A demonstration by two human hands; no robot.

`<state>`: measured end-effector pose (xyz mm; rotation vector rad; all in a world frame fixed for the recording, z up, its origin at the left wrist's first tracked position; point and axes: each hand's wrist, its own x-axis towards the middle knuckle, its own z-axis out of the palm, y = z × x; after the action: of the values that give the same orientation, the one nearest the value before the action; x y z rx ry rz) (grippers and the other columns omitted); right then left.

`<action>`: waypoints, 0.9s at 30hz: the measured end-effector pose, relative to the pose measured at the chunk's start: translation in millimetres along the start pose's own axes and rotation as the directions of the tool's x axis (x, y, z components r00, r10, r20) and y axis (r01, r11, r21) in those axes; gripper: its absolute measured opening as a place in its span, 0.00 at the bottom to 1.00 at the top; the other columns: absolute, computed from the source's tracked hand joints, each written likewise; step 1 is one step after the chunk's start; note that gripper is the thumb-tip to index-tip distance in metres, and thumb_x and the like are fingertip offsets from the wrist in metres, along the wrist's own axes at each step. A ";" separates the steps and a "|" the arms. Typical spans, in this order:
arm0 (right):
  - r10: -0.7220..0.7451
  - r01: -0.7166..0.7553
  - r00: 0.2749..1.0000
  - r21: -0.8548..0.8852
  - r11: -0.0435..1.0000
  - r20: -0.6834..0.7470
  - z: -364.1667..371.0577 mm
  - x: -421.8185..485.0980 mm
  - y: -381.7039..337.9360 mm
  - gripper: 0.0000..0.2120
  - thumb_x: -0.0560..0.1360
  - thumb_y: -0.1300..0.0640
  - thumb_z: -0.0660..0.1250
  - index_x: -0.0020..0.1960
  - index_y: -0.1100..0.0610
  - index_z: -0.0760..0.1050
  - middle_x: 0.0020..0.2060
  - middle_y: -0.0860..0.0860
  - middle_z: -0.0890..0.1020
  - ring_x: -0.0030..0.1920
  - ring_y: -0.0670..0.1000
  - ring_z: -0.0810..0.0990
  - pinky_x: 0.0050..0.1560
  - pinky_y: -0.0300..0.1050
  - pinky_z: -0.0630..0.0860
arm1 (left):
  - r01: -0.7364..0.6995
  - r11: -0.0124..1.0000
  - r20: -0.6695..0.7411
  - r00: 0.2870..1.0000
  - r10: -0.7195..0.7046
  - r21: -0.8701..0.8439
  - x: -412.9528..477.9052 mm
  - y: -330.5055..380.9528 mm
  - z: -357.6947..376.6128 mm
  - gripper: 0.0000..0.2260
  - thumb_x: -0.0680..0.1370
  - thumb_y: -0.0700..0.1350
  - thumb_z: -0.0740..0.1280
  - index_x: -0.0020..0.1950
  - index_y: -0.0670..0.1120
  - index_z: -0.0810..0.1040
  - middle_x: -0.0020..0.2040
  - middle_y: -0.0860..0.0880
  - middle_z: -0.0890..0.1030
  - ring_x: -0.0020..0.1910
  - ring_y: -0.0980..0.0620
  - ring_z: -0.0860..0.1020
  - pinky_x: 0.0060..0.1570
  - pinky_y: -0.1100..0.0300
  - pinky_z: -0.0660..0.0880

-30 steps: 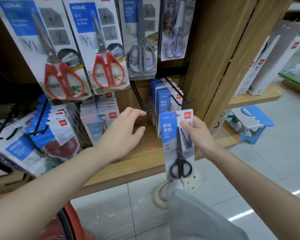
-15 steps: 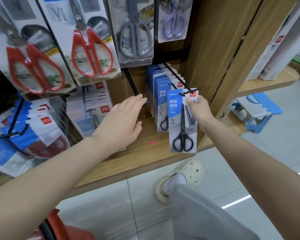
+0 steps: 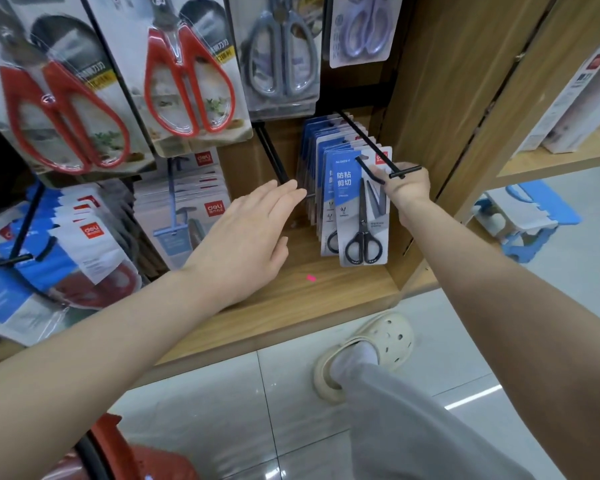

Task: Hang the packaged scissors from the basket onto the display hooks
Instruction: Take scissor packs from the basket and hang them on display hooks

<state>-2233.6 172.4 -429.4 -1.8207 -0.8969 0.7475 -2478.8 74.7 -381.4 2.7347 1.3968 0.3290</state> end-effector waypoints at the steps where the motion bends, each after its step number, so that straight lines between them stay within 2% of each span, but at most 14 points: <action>1: 0.006 -0.006 1.000 -0.005 1.000 -0.020 -0.7 0.2 0.9 0.17 0.73 0.54 0.72 0.57 0.61 0.76 0.56 0.55 0.80 0.54 0.52 0.77 0.59 0.44 0.73 | -0.002 1.000 0.001 1.000 0.002 0.007 -0.4 0.2 -0.8 0.27 0.80 0.42 0.60 0.77 0.49 0.53 0.78 0.51 0.55 0.77 0.52 0.51 0.73 0.57 0.50; 4: -0.044 0.039 0.998 -0.088 0.995 -0.055 -5.7 -4.9 6.9 0.20 0.74 0.57 0.70 0.62 0.64 0.72 0.59 0.57 0.78 0.61 0.54 0.76 0.58 0.40 0.72 | -0.012 0.998 0.001 1.000 0.012 0.063 -1.7 2.5 -4.4 0.27 0.80 0.42 0.59 0.78 0.48 0.51 0.78 0.50 0.54 0.77 0.50 0.50 0.73 0.57 0.46; 7: -0.135 0.144 0.990 -0.371 0.917 0.051 -13.6 -29.2 16.0 0.20 0.78 0.57 0.65 0.66 0.64 0.68 0.63 0.59 0.74 0.62 0.57 0.74 0.55 0.40 0.68 | -0.017 0.985 0.002 1.000 0.017 0.172 -7.2 4.9 -9.0 0.27 0.80 0.43 0.58 0.78 0.44 0.52 0.77 0.46 0.57 0.77 0.47 0.51 0.74 0.56 0.46; 9: -0.199 0.281 0.959 -0.601 0.748 0.201 -18.2 -53.6 20.7 0.17 0.79 0.57 0.62 0.66 0.62 0.68 0.63 0.61 0.72 0.62 0.60 0.73 0.57 0.47 0.69 | -0.023 0.973 -0.015 1.000 0.027 0.230 -17.9 5.2 -13.6 0.26 0.78 0.42 0.62 0.75 0.41 0.61 0.73 0.43 0.66 0.74 0.43 0.60 0.73 0.52 0.54; 11: -0.260 0.431 0.902 -0.733 0.526 0.344 -20.0 -80.5 19.9 0.15 0.80 0.57 0.58 0.66 0.61 0.68 0.61 0.60 0.71 0.60 0.61 0.72 0.55 0.51 0.70 | -0.056 0.961 -0.071 0.994 0.078 0.270 -34.9 3.3 -18.3 0.21 0.73 0.41 0.68 0.65 0.40 0.73 0.60 0.40 0.76 0.62 0.40 0.73 0.64 0.49 0.66; 12: -0.287 0.493 0.869 -0.757 0.428 0.403 -19.6 -94.3 17.2 0.15 0.81 0.56 0.57 0.65 0.60 0.68 0.60 0.59 0.72 0.60 0.60 0.72 0.53 0.51 0.70 | -0.072 0.957 -0.102 0.989 0.104 0.283 -45.5 1.1 -20.5 0.17 0.71 0.40 0.69 0.59 0.40 0.77 0.54 0.41 0.78 0.56 0.40 0.76 0.58 0.49 0.68; 14: -0.350 0.596 0.795 -0.747 0.294 0.496 -15.6 -123.2 8.9 0.14 0.81 0.56 0.57 0.64 0.59 0.69 0.57 0.58 0.73 0.58 0.58 0.73 0.49 0.49 0.69 | -0.080 0.950 -0.124 0.985 0.122 0.303 -72.4 -2.6 -28.0 0.11 0.71 0.42 0.66 0.51 0.41 0.77 0.46 0.43 0.78 0.47 0.42 0.76 0.50 0.52 0.65; 16: -0.424 0.681 0.712 -0.697 0.224 0.560 -8.9 -154.0 -3.4 0.12 0.81 0.56 0.56 0.62 0.59 0.70 0.55 0.56 0.74 0.55 0.57 0.74 0.46 0.47 0.69 | -0.059 0.948 -0.131 0.986 0.104 0.314 -105.8 -6.5 -39.3 0.08 0.71 0.44 0.61 0.46 0.42 0.76 0.41 0.45 0.76 0.42 0.43 0.75 0.45 0.53 0.63; 19: -0.521 0.788 0.585 -0.588 0.184 0.622 7.4 -201.7 -22.8 0.12 0.80 0.54 0.59 0.59 0.58 0.73 0.53 0.54 0.76 0.53 0.56 0.76 0.46 0.48 0.73 | -0.002 0.951 -0.127 0.991 0.044 0.310 -166.1 -17.1 -53.0 0.06 0.72 0.44 0.61 0.44 0.44 0.75 0.40 0.45 0.75 0.40 0.43 0.74 0.42 0.52 0.65; 22: -0.646 0.893 0.408 -0.429 0.135 0.645 33.7 -252.0 -38.6 0.08 0.76 0.57 0.65 0.52 0.60 0.76 0.45 0.56 0.77 0.45 0.58 0.78 0.40 0.51 0.76 | 0.101 0.959 -0.114 0.991 -0.073 0.265 -232.1 -33.1 -61.7 0.08 0.74 0.46 0.59 0.44 0.44 0.76 0.39 0.47 0.75 0.40 0.44 0.73 0.43 0.52 0.67; 25: -0.740 0.970 0.216 -0.225 0.090 0.636 66.3 -306.0 -47.6 0.06 0.76 0.56 0.60 0.49 0.57 0.73 0.39 0.54 0.75 0.43 0.53 0.73 0.41 0.46 0.70 | 0.209 0.951 -0.078 0.977 -0.196 0.226 -296.1 -52.2 -61.5 0.09 0.75 0.46 0.59 0.44 0.44 0.77 0.40 0.48 0.75 0.40 0.45 0.73 0.43 0.53 0.65; 27: -0.748 0.992 0.129 -0.082 0.100 0.651 89.5 -343.9 -50.8 0.08 0.76 0.54 0.57 0.50 0.56 0.71 0.41 0.52 0.75 0.44 0.50 0.71 0.44 0.44 0.67 | 0.274 0.938 -0.067 0.962 -0.266 0.211 -337.1 -65.9 -55.4 0.08 0.74 0.46 0.59 0.43 0.45 0.76 0.39 0.49 0.75 0.40 0.47 0.72 0.43 0.55 0.64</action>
<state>-2505.8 -56.0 -378.4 -0.9572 -2.4800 0.0035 -2734.6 -160.9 -392.2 2.6555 1.8972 0.2236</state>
